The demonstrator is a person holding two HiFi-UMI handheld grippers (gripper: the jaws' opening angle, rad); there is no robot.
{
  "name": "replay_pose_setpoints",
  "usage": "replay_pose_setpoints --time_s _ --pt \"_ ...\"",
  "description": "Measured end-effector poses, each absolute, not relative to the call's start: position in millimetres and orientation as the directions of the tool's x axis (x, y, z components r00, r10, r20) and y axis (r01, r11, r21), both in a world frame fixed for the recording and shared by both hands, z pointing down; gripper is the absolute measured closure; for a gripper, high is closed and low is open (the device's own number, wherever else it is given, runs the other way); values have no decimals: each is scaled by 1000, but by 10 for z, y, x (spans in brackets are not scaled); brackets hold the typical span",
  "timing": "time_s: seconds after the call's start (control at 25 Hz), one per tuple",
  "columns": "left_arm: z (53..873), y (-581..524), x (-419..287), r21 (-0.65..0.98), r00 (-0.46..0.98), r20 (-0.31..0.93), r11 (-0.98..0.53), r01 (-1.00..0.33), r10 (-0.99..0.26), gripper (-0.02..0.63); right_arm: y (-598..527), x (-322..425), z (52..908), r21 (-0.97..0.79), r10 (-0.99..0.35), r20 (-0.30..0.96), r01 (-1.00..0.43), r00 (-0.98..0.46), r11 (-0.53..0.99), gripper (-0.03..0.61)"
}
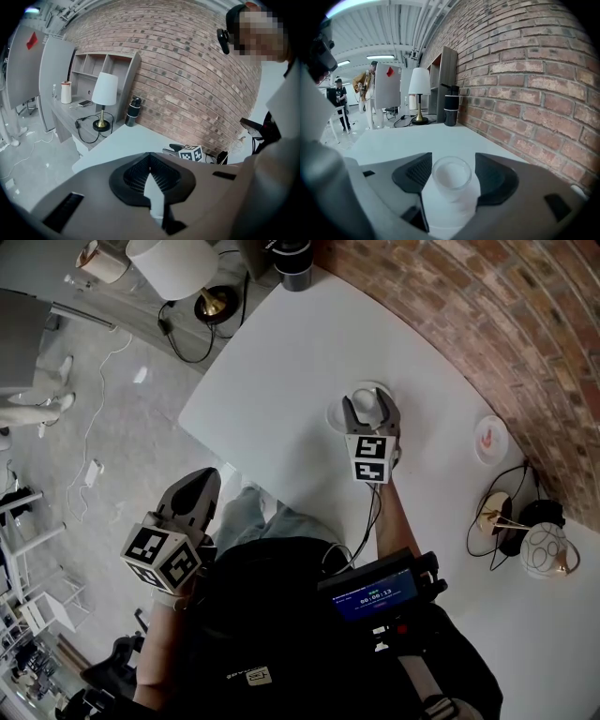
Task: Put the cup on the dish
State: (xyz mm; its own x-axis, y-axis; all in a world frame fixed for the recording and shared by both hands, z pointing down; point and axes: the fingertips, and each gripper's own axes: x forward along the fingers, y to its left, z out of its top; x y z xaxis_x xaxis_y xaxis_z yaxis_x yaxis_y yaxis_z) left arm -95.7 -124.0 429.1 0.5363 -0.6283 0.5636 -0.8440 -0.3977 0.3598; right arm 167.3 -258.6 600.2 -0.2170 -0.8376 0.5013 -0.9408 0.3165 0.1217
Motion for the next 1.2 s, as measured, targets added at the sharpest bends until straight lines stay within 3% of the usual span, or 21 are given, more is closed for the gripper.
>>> replay_pose_setpoints --time_s 0.56,1.2 --pt "4073 -1263 -877 361 617 491 -501 -786 -614 609 -2392 1702 5238 113 -892 407 -958 -197 262 307" --pt "3904 -1417 -536 390 765 408 -662 -640 -498 609 -2015 1615 4145 -25 -930 295 -975 -217 220 307"
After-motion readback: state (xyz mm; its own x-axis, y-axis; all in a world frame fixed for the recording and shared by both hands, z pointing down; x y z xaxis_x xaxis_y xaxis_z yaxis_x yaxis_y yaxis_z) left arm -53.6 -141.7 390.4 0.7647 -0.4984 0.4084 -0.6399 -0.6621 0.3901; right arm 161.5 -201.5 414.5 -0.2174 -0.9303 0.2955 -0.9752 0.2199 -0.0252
